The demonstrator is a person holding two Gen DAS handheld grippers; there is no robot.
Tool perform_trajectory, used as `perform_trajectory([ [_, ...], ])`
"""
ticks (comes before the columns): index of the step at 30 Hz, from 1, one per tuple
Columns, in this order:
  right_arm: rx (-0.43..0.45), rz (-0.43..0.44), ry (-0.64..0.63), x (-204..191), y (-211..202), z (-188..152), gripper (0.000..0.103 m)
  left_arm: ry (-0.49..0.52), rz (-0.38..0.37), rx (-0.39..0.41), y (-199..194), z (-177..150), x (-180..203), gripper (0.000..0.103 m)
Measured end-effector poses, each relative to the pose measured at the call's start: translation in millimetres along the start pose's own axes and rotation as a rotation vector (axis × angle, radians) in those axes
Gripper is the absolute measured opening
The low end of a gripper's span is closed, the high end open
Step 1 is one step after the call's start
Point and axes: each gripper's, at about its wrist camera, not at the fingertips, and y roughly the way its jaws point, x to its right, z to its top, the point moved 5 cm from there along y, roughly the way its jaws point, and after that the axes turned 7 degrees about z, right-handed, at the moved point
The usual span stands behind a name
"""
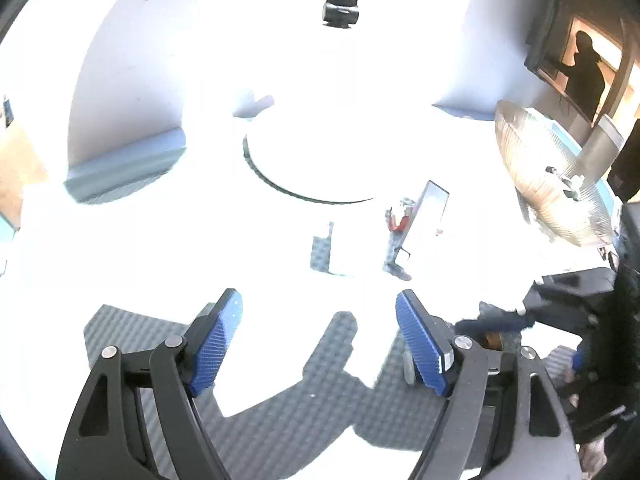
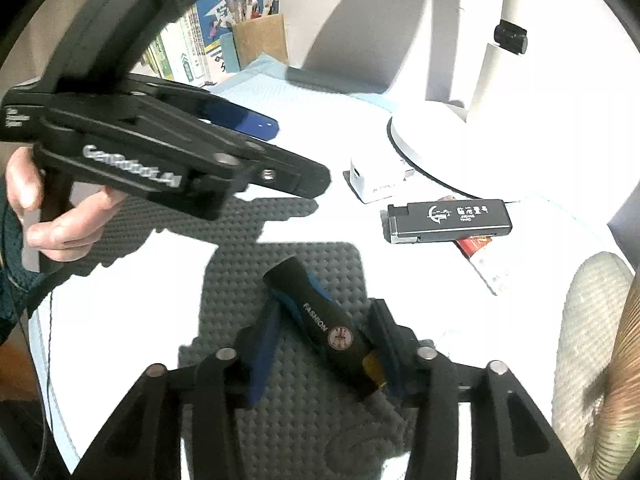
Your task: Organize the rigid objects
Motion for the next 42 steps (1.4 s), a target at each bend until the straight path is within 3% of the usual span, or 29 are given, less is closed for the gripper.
perform_trajectory([
  [3, 0.019, 0.006, 0.014, 3.5, -8.3, -11.3, 0.024, 0.007, 0.0, -0.004, 10.8, 3.7, 5.5, 0.077],
  [10, 0.062, 0.072, 0.094, 17.4, -18.9, -23.5, 0.024, 0.019, 0.019, 0.005, 28.6, 14.7, 13.6, 0.072],
  [14, 0.064, 0.049, 0.111, 13.0, -20.4, -18.2, 0.026, 0.027, 0.017, 0.017, 33.2, 21.3, 17.2, 0.071],
  [17, 0.056, 0.021, 0.092, 4.9, -10.9, -9.6, 0.031, 0.03, 0.004, 0.012, 37.6, 24.6, 20.8, 0.06],
  [20, 0.041, -0.011, 0.081, 1.0, -7.8, -8.2, 0.033, 0.051, -0.002, 0.007, 40.1, 22.7, 27.0, 0.029],
  [21, 0.04, -0.026, 0.079, -0.7, -7.6, -7.5, 0.034, 0.071, 0.018, 0.016, 38.7, 21.4, 29.7, 0.024],
  [25, 0.033, -0.075, 0.034, -13.5, -8.7, -12.7, 0.023, 0.075, 0.024, 0.018, 26.4, 8.8, 28.9, 0.024],
  [33, 0.008, -0.114, 0.089, -29.9, -40.7, -64.1, 0.022, -0.035, 0.023, 0.045, -23.8, -53.6, 6.2, 0.024],
  [36, -0.008, -0.174, 0.138, -30.0, -59.4, -80.3, 0.037, -0.092, -0.004, 0.051, -33.1, -71.0, 2.2, 0.024],
  [38, 0.028, -0.227, 0.156, -23.7, -81.4, -87.4, 0.054, -0.122, -0.023, 0.056, -35.4, -77.2, 1.4, 0.024],
  [42, 0.104, -0.346, 0.232, 8.7, -139.4, -84.7, 0.054, -0.155, -0.025, 0.062, -34.6, -84.2, -0.8, 0.024],
])
